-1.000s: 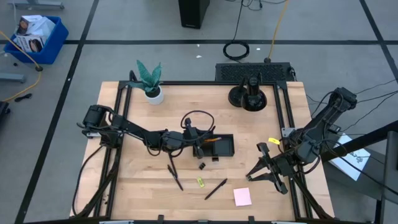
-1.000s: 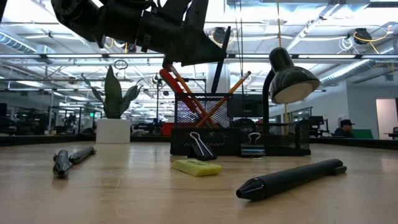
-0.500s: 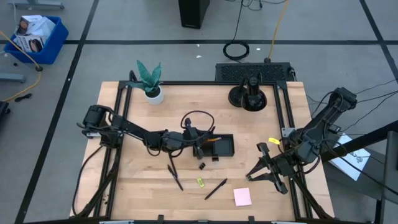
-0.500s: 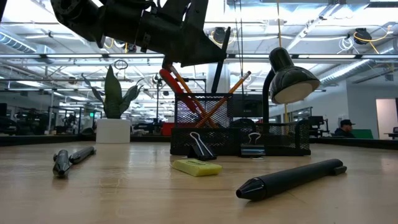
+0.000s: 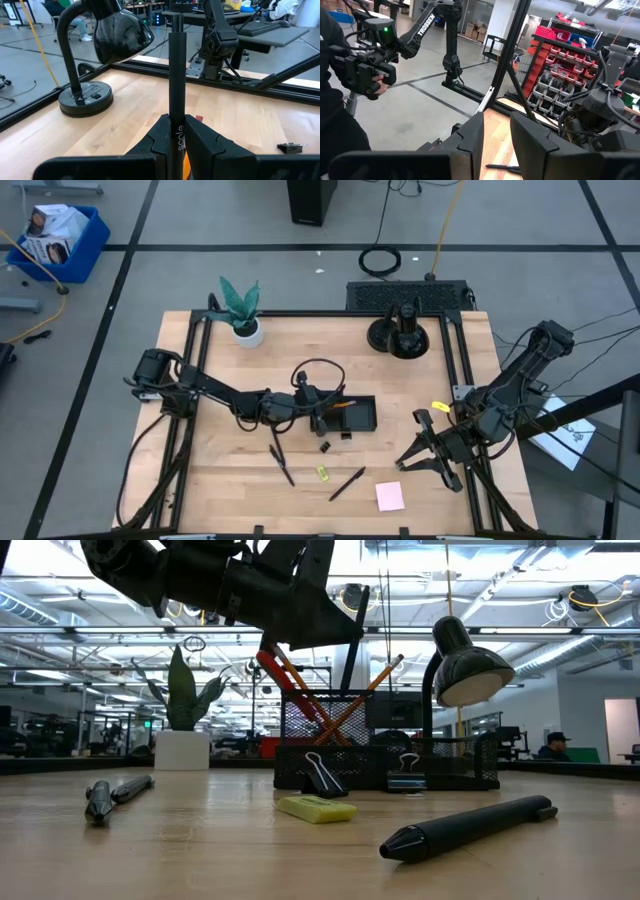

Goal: Pick and place office supplies into organizer
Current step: Put the top left black pen into the black desk organizer

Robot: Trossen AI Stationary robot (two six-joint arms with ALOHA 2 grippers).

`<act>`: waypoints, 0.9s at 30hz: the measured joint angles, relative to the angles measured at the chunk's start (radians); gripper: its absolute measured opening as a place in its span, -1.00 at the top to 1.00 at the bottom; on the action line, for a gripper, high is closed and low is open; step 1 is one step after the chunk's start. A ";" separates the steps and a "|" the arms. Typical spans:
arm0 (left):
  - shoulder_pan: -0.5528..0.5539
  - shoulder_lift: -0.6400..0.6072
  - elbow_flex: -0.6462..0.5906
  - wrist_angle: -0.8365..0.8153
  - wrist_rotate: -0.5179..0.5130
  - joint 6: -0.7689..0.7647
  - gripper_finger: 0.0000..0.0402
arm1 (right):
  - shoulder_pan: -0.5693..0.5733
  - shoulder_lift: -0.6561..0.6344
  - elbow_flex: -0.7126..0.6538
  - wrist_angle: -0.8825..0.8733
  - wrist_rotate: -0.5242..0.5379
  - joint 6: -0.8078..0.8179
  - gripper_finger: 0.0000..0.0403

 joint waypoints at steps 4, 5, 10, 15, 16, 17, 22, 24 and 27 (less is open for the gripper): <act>0.000 0.000 0.000 0.000 0.000 -0.006 0.78 | 0.000 0.000 0.000 0.000 0.000 0.000 0.56; 0.000 0.000 0.000 -0.001 0.000 -0.007 0.78 | 0.000 0.000 0.000 0.000 0.000 0.000 0.56; -0.001 0.020 0.000 0.011 0.000 -0.023 0.78 | 0.000 0.000 0.000 0.000 0.000 0.000 0.56; -0.002 0.077 0.000 0.078 0.000 -0.026 0.78 | 0.000 0.000 0.000 0.000 0.000 0.000 0.56; -0.002 0.079 0.000 0.077 0.000 -0.025 0.78 | 0.000 0.000 0.000 0.000 0.000 0.000 0.56; -0.002 0.079 0.000 0.076 0.000 -0.024 0.78 | 0.000 0.000 0.000 0.000 0.000 0.000 0.56; -0.008 0.070 0.000 0.075 0.000 -0.004 0.78 | 0.000 0.000 0.000 0.000 0.000 0.000 0.56; -0.009 0.069 0.000 0.077 0.000 -0.002 0.78 | 0.000 0.000 0.000 0.000 0.000 0.000 0.56; -0.012 0.069 0.000 0.077 0.000 0.007 0.78 | 0.000 0.000 0.000 0.000 0.000 0.000 0.56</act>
